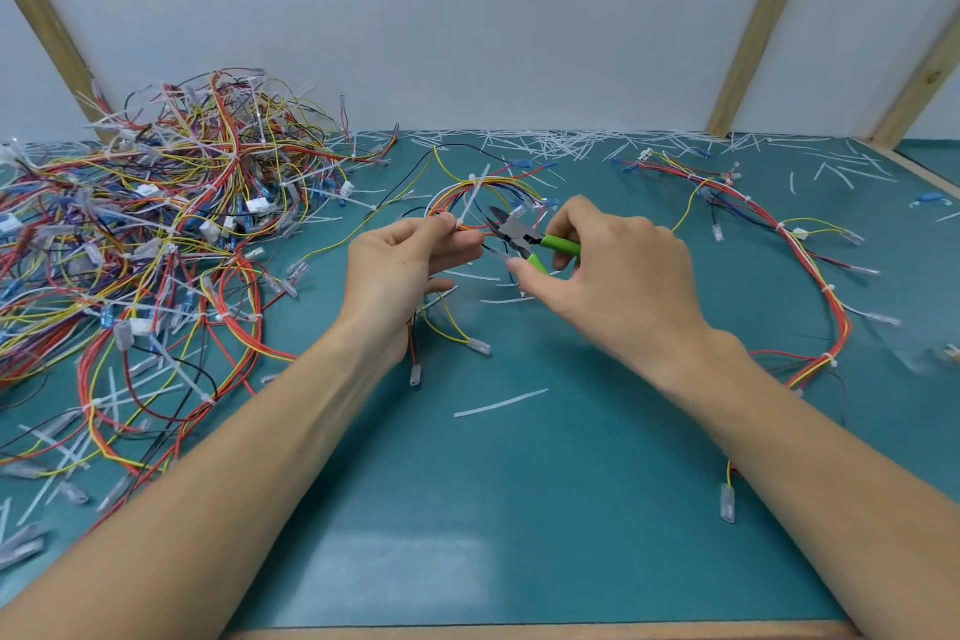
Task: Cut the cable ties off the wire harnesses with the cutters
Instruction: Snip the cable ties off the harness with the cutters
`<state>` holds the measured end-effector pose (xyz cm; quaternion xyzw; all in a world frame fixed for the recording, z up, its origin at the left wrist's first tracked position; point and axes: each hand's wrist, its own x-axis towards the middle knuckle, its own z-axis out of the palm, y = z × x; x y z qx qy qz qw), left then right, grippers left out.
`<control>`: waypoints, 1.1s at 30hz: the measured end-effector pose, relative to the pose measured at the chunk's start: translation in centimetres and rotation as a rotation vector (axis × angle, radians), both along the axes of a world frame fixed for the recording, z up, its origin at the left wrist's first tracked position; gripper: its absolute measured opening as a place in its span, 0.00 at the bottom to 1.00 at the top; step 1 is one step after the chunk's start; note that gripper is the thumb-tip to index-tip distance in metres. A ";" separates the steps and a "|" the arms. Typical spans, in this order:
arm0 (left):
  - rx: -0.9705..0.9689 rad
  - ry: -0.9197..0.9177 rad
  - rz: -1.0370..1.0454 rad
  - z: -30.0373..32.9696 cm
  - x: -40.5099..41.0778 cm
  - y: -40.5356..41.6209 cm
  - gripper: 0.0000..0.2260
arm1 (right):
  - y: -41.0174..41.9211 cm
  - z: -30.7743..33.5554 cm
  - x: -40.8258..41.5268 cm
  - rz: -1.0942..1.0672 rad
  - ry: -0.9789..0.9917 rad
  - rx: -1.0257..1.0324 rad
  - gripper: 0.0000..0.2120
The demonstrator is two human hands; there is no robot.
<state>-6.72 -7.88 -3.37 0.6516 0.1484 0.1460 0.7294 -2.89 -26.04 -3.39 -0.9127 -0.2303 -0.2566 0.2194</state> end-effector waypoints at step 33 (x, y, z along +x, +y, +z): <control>0.047 -0.016 0.016 0.1 -0.3 -0.7 0.07 | 0.1 -0.3 0.1 0.003 -0.018 -0.006 0.20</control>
